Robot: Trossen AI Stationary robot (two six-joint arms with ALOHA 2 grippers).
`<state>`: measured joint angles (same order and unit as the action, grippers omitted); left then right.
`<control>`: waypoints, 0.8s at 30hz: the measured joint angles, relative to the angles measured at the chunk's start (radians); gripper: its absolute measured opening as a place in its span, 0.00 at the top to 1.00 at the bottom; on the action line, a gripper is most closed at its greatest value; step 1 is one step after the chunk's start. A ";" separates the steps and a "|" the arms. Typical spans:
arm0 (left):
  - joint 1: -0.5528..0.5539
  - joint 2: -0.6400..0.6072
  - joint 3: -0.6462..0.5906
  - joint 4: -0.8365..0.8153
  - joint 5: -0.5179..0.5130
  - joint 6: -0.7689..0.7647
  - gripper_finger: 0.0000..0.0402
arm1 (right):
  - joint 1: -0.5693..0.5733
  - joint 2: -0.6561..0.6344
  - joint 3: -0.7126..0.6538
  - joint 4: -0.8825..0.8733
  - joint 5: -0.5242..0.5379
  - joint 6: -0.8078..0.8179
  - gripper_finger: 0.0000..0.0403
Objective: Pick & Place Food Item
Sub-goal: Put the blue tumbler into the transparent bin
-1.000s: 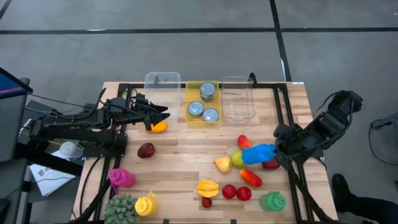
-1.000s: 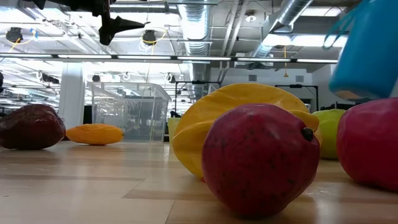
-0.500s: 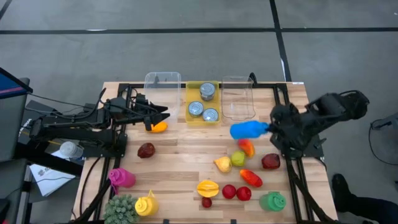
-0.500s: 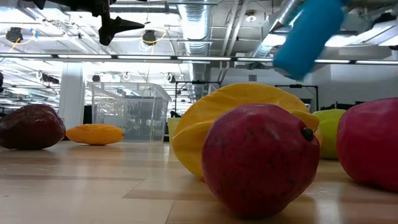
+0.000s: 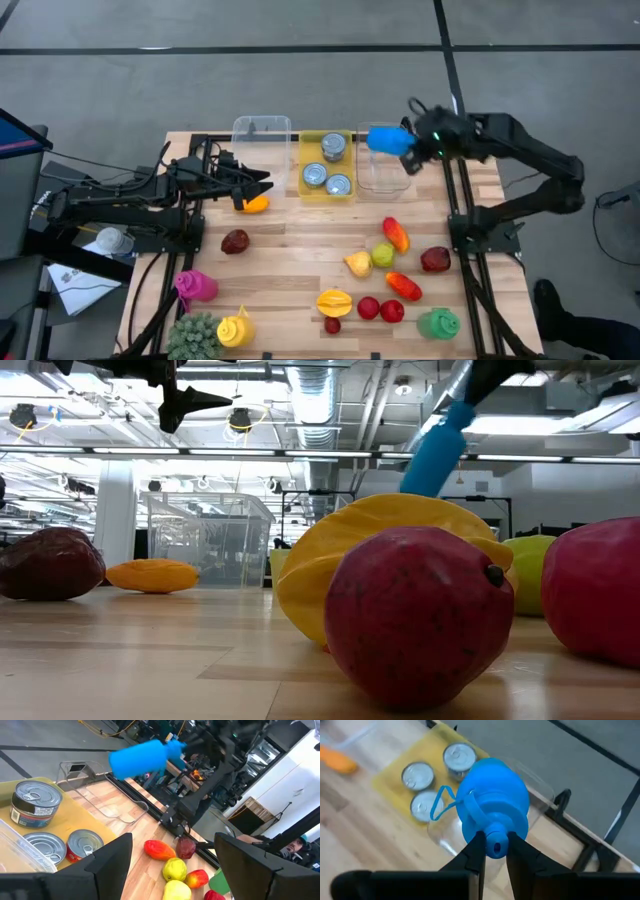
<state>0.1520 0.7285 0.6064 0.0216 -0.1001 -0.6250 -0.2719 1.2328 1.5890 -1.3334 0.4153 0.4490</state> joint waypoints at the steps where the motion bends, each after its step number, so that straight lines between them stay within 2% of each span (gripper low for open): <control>1: 0.000 0.000 0.000 0.000 0.000 0.000 0.32 | -0.042 0.017 0.000 0.028 -0.024 -0.030 0.87; 7: 0.000 0.000 0.000 0.000 -0.001 0.000 0.32 | -0.250 0.152 0.000 0.059 -0.207 -0.155 0.87; 16: 0.000 0.000 0.000 0.000 -0.004 0.000 0.32 | -0.409 0.349 0.000 0.061 -0.216 -0.300 0.87; 24: 0.000 0.000 0.000 0.000 -0.008 0.000 0.32 | -0.455 0.440 0.006 0.068 -0.219 -0.374 0.87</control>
<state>0.1518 0.7288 0.6064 0.0216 -0.1081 -0.6250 -0.7273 1.6731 1.5954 -1.2650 0.1958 0.0752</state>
